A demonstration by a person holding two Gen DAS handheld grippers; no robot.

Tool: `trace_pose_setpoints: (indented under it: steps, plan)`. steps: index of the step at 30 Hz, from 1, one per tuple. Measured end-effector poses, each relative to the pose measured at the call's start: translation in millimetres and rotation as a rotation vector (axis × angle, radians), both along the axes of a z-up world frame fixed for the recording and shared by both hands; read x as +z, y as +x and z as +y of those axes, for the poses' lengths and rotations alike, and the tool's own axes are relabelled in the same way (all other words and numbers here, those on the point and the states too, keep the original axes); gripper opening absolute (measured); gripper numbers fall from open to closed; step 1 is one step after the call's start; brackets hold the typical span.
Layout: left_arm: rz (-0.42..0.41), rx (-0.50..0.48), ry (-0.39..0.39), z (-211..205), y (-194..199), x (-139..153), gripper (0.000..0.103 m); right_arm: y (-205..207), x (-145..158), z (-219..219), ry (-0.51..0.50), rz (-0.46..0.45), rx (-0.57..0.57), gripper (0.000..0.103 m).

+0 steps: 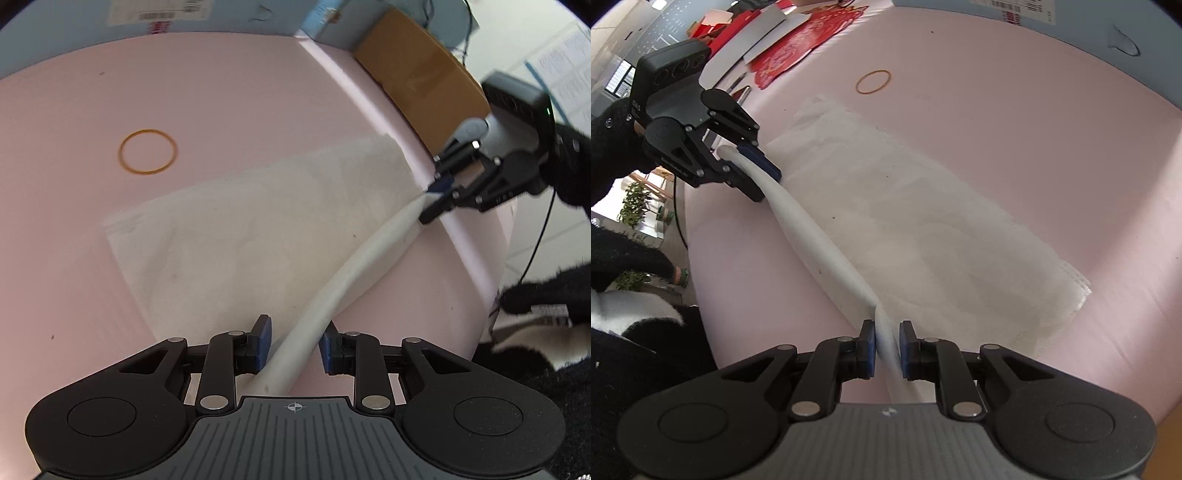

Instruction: Fold shopping bag

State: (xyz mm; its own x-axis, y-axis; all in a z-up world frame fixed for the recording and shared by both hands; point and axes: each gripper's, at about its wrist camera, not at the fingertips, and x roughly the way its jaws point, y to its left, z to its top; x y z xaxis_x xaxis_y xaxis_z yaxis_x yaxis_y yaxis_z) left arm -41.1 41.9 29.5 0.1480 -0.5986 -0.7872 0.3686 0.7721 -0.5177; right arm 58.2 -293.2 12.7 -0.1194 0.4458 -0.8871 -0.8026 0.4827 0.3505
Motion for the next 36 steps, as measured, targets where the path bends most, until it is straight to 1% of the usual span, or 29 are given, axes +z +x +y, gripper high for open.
trace_pose_setpoints:
  steps: [3, 4, 5, 6, 7, 8, 9, 11, 12, 14, 15, 17, 20, 21, 23, 24, 25, 26, 27, 28, 29, 32, 33, 35, 36]
  plan:
    - [0.036, 0.123, -0.078, 17.8, -3.0, -7.7, 0.026, -3.9, 0.2, -6.9, -0.008, 0.009, -0.057, 0.016]
    - [0.045, 0.155, -0.094, 20.0, -1.9, -10.4, 0.026, -4.0, 0.0, -10.9, -0.003, 0.021, -0.088, 0.018]
    - [0.05, 0.179, -0.103, 21.0, -1.8, -12.0, 0.026, -3.7, 0.0, -17.0, 0.007, 0.033, -0.137, 0.022]
    - [0.049, 0.192, -0.095, 19.7, -4.1, -11.3, 0.026, -3.5, 0.3, -24.8, 0.022, 0.044, -0.199, 0.023]
    - [0.044, 0.205, -0.074, 17.2, -7.7, -9.5, 0.026, -2.4, -0.2, -31.6, 0.028, 0.048, -0.257, 0.026]
    - [0.04, 0.219, -0.054, 14.7, -11.2, -7.7, 0.026, 0.3, -1.8, -38.0, 0.026, 0.043, -0.319, 0.032]
    - [0.034, 0.23, -0.03, 11.5, -13.4, -4.7, 0.026, 2.0, -3.1, -43.5, 0.024, 0.041, -0.376, 0.034]
    - [0.024, 0.247, 0.018, 6.6, -10.6, 2.6, 0.026, 3.1, -7.5, -47.0, 0.022, 0.044, -0.454, 0.033]
    - [0.022, 0.253, 0.032, 6.5, -9.8, 3.8, 0.026, 2.7, -9.6, -45.4, 0.012, 0.033, -0.471, 0.032]
    - [0.019, 0.266, 0.057, 4.9, -12.7, 8.3, 0.026, -2.2, -11.4, -35.0, -0.035, -0.029, -0.459, 0.03]
    - [0.023, 0.279, 0.059, 7.5, -13.8, 9.7, 0.026, -7.9, -10.3, -26.9, -0.068, -0.078, -0.437, 0.03]
    - [0.034, 0.319, 0.058, 18.2, -16.3, 12.2, 0.029, -16.5, -12.3, -12.9, -0.114, -0.143, -0.41, 0.03]
    - [0.055, 0.442, 0.074, 44.3, -20.0, 14.9, 0.029, -29.1, -15.3, 2.5, -0.166, -0.24, -0.357, 0.03]
    - [0.053, 0.474, 0.101, 50.5, -22.1, 15.3, 0.031, -31.5, -16.3, 5.1, -0.173, -0.258, -0.35, 0.03]
    - [0.037, 0.544, 0.198, 60.2, -30.9, 19.7, 0.033, -31.7, -17.2, 4.7, -0.166, -0.258, -0.37, 0.03]
    - [0.002, 0.562, 0.266, 60.0, -35.2, 25.3, 0.036, -30.5, -17.4, 4.1, -0.159, -0.255, -0.376, 0.03]
    - [-0.071, 0.556, 0.362, 52.6, -39.1, 35.7, 0.041, -29.8, -16.2, 1.2, -0.155, -0.254, -0.384, 0.03]
    - [-0.144, 0.548, 0.458, 45.2, -43.1, 46.0, 0.044, -29.5, -14.7, -1.5, -0.153, -0.256, -0.388, 0.03]
    - [-0.221, 0.531, 0.528, 35.4, -46.4, 55.3, 0.048, -29.9, -15.1, -1.6, -0.15, -0.257, -0.39, 0.03]
    - [-0.304, 0.502, 0.562, 22.5, -48.7, 63.1, 0.052, -30.1, -14.7, -2.2, -0.149, -0.258, -0.393, 0.03]
    - [-0.373, 0.467, 0.57, 9.0, -50.4, 69.8, 0.053, -30.3, -13.5, -3.2, -0.149, -0.26, -0.395, 0.03]
    - [-0.51, 0.335, 0.479, -35.2, -52.8, 82.5, 0.053, -31.8, -12.2, -4.3, -0.146, -0.262, -0.403, 0.03]
    - [-0.522, 0.285, 0.451, -50.9, -50.8, 76.9, 0.053, -32.3, -12.1, -4.7, -0.144, -0.263, -0.405, 0.03]
    - [-0.516, 0.195, 0.412, -79.8, -41.7, 57.6, 0.053, -33.1, -11.8, -6.6, -0.139, -0.266, -0.41, 0.03]
    - [-0.5, 0.166, 0.398, -91.9, -36.3, 47.0, 0.053, -33.4, -11.9, -7.1, -0.137, -0.267, -0.414, 0.03]
